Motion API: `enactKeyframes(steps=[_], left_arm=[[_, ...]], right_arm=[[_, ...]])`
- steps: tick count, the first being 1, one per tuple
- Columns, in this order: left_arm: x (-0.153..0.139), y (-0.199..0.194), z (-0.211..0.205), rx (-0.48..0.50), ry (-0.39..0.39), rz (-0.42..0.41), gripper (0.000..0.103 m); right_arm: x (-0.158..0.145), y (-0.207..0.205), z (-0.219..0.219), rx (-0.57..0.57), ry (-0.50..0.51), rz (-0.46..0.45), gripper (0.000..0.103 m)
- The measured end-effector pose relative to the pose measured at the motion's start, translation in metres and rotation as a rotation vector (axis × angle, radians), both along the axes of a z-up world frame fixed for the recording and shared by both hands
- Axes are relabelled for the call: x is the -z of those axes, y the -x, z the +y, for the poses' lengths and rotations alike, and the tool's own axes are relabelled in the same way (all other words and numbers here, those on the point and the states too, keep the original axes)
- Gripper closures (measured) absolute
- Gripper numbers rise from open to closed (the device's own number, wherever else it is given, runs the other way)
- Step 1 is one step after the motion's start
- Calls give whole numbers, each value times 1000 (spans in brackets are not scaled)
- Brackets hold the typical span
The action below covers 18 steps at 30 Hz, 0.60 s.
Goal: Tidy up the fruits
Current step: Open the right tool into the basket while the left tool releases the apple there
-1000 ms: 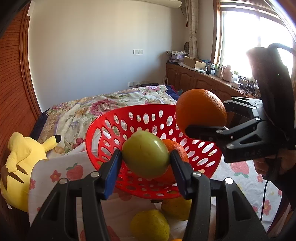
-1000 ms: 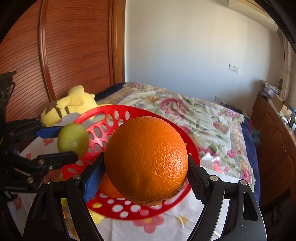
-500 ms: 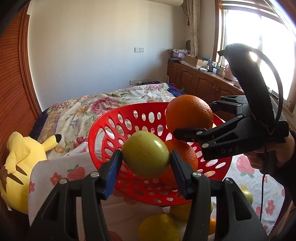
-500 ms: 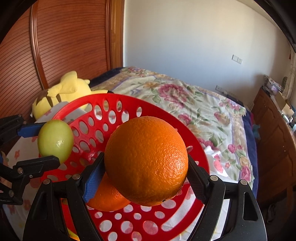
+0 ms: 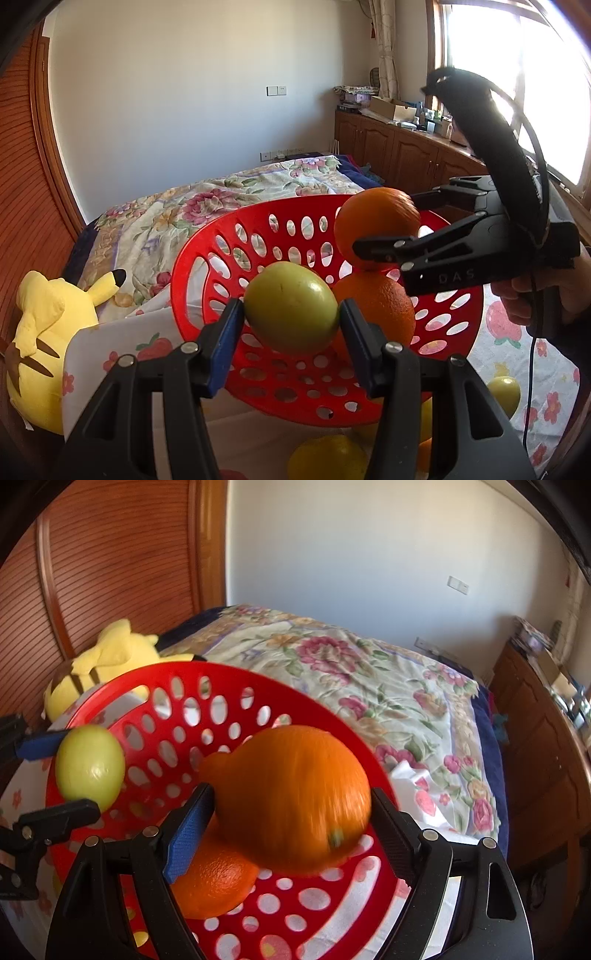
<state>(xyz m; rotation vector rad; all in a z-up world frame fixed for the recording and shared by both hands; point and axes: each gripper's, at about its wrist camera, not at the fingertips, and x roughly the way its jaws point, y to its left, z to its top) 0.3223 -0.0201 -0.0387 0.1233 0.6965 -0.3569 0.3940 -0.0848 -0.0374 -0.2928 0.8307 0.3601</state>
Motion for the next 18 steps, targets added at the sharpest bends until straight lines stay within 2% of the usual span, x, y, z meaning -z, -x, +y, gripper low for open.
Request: enactKeyframes(steps=[3, 10, 18], left_arm=[[0, -2, -2, 2, -5, -3, 51], [-2, -3, -3, -5, -10, -13, 51], [-2, 17, 11, -33, 34, -30, 51]], right_arm=[[-6, 5, -2, -26, -33, -17, 18], [-14, 23, 8, -69, -21, -63, 19], [-16, 45, 0, -63, -73, -75, 18]])
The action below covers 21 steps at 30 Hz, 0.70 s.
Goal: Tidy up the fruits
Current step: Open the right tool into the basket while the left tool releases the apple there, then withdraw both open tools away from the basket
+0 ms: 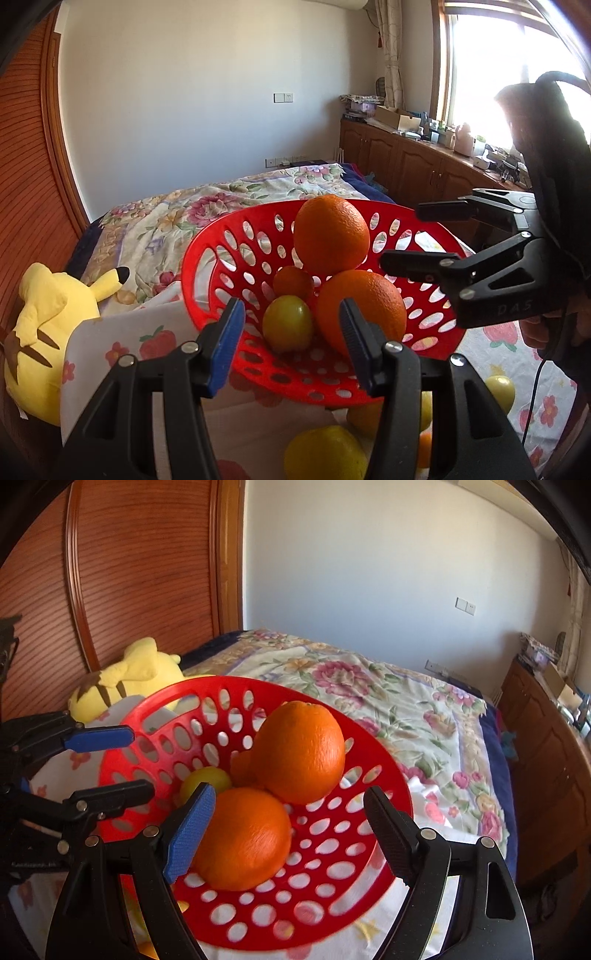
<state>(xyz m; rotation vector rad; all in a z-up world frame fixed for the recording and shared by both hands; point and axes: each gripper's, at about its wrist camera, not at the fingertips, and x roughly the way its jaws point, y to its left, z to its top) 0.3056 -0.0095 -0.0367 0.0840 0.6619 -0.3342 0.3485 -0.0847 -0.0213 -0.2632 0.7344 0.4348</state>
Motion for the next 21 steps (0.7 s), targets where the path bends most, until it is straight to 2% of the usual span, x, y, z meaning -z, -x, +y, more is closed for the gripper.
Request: enactKeyframes(steps=[11, 21], left_arm=[[-5, 58, 17, -33, 31, -31, 48], [16, 108, 14, -16, 44, 5, 46]], right_arm=[[-14, 72, -14, 20, -59, -47, 18], [3, 126, -30, 74, -82, -22, 19]])
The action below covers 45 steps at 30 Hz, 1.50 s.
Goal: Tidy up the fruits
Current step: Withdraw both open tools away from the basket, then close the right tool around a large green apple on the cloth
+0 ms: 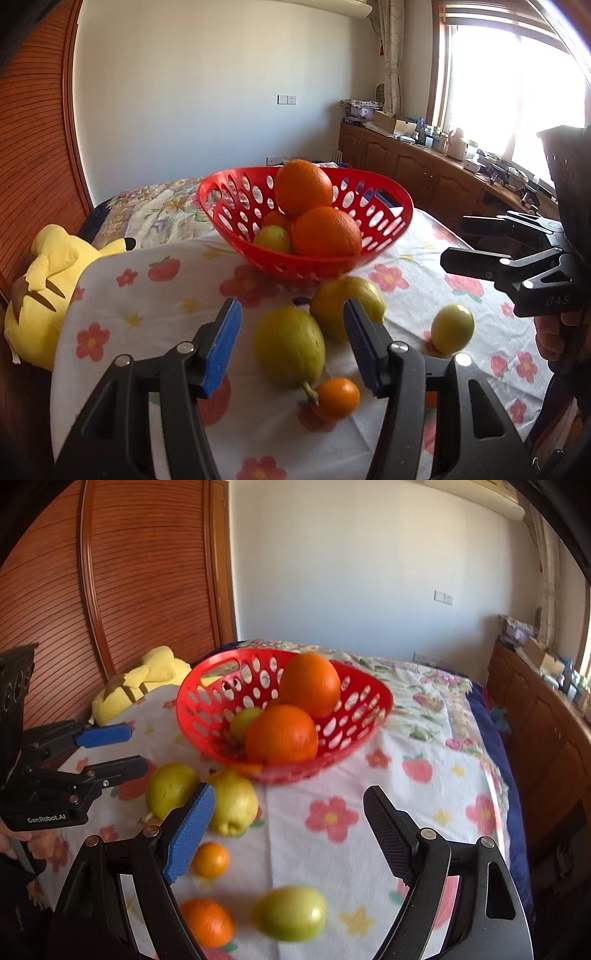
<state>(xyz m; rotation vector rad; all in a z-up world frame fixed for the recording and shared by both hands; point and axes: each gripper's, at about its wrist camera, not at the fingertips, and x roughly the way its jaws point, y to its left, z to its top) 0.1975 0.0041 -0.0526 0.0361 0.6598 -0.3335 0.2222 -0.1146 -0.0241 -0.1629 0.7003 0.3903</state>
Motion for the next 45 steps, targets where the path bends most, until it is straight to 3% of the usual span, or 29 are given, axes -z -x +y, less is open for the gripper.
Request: enactKeyframes(steps=[8, 21, 45], left_arm=[[21, 25, -6, 9, -2, 18, 46], [44, 49, -15, 4, -11, 47, 46], [42, 56, -16, -8, -18, 19, 46]], right_arm=[[14, 32, -13, 33, -32, 18, 24], [28, 62, -14, 32, 0, 19, 30], [73, 31, -21, 100, 21, 157, 33]])
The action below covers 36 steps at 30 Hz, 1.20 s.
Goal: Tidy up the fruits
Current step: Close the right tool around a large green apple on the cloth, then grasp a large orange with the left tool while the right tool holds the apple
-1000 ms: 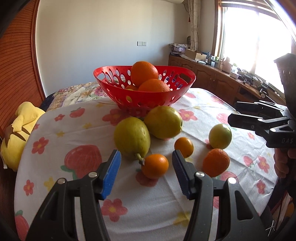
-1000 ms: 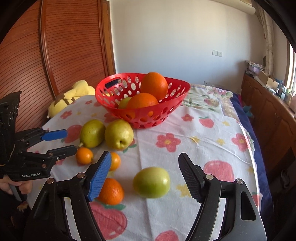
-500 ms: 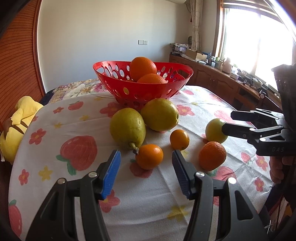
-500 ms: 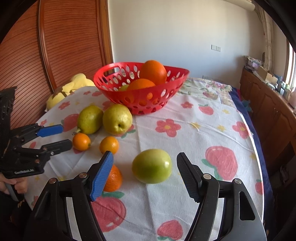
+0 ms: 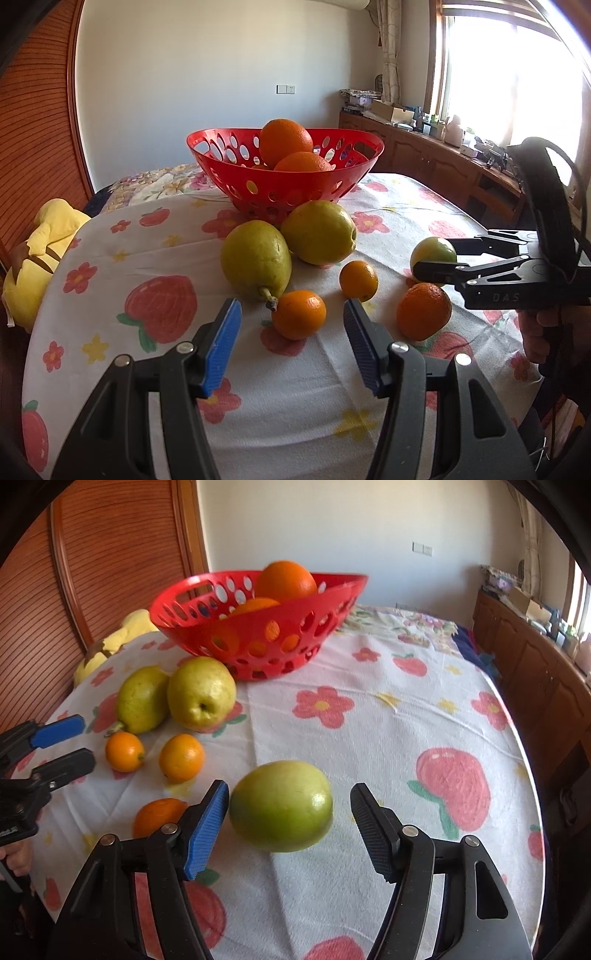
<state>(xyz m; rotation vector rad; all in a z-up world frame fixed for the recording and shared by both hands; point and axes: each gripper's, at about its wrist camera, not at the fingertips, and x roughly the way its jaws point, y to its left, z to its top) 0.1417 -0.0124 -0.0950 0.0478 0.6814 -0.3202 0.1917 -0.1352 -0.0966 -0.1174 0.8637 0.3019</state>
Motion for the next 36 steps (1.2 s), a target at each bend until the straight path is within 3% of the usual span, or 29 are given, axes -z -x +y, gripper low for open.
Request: enactKeyframes(steps=[2, 3, 4, 7, 26, 36], left_arm=[[0, 0, 0, 0, -2, -1, 46], [0, 0, 0, -3, -3, -1, 45], [0, 0, 0, -7, -4, 1, 45], [1, -3, 1, -15, -4, 15, 46], [7, -7, -7, 11, -32, 42, 46], [12, -19, -14, 11, -44, 106, 55]], right_arm=[[4, -3, 1, -3, 0, 15, 33], [5, -2, 1, -5, -3, 13, 42], [4, -1, 1, -20, -22, 16, 44], [4, 6, 3, -18, 8, -1, 44], [0, 51, -18, 8, -43, -47, 44], [5, 48, -18, -2, -61, -29, 44]])
